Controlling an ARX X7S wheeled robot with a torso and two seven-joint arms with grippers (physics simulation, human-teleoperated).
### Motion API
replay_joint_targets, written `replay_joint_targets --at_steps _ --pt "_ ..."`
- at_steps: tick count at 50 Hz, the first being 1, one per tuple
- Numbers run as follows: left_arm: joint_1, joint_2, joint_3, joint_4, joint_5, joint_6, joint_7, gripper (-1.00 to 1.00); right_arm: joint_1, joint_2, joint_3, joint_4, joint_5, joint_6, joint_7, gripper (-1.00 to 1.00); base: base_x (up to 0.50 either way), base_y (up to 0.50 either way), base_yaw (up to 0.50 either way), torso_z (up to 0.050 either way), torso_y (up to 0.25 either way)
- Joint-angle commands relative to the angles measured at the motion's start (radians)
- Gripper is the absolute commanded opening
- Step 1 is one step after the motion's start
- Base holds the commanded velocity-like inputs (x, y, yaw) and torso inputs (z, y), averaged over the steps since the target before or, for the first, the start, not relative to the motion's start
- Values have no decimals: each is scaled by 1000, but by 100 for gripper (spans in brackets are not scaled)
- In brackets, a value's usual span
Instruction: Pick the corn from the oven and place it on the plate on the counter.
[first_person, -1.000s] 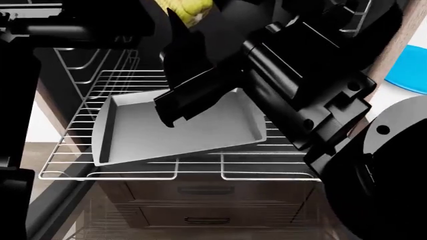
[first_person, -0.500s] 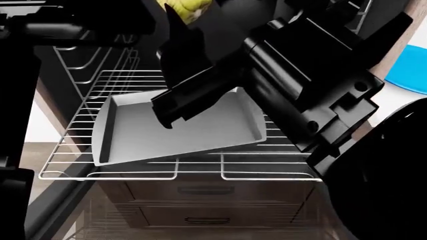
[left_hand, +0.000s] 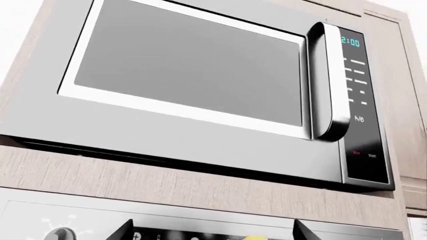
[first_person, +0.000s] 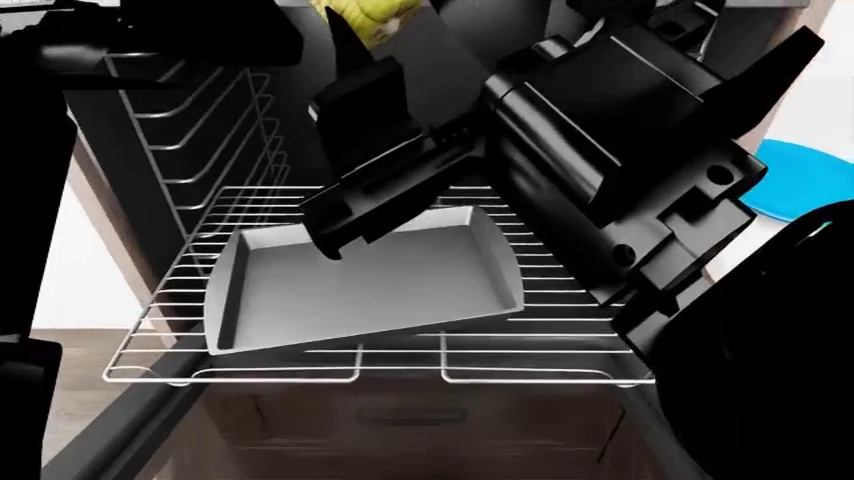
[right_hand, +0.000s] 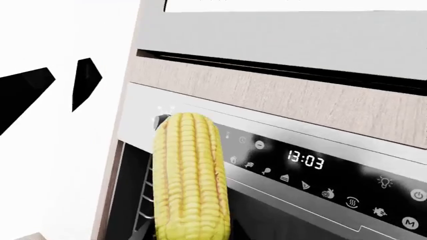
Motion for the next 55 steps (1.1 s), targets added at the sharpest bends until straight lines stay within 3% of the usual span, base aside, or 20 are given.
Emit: replay_joint_targets --at_steps 1,12,20,28,47,55 --pt "5 -2 1 0 2 7 2 100 3 2 1 0 -20 7 -13 -100 0 0 0 13 250" --pt "0 -10 1 4 2 10 -6 100 3 8 1 -2 -24 -1 -12 -100 0 0 0 12 239" --pt "-25 -35 17 4 30 -24 7 100 -2 18 3 -3 -33 -5 -15 -100 0 0 0 0 0" --pt "-50 -121 -21 -24 82 -56 68 100 1 20 1 2 -42 -5 -28 -100 0 0 0 0 0" --pt "-63 -141 -25 -22 67 -51 59 100 9 18 -12 14 -51 -12 -29 -100 0 0 0 0 0" --pt "-51 -133 -18 -14 72 -46 55 100 8 22 -19 14 -42 -15 -22 -100 -151 -422 0 0 0"
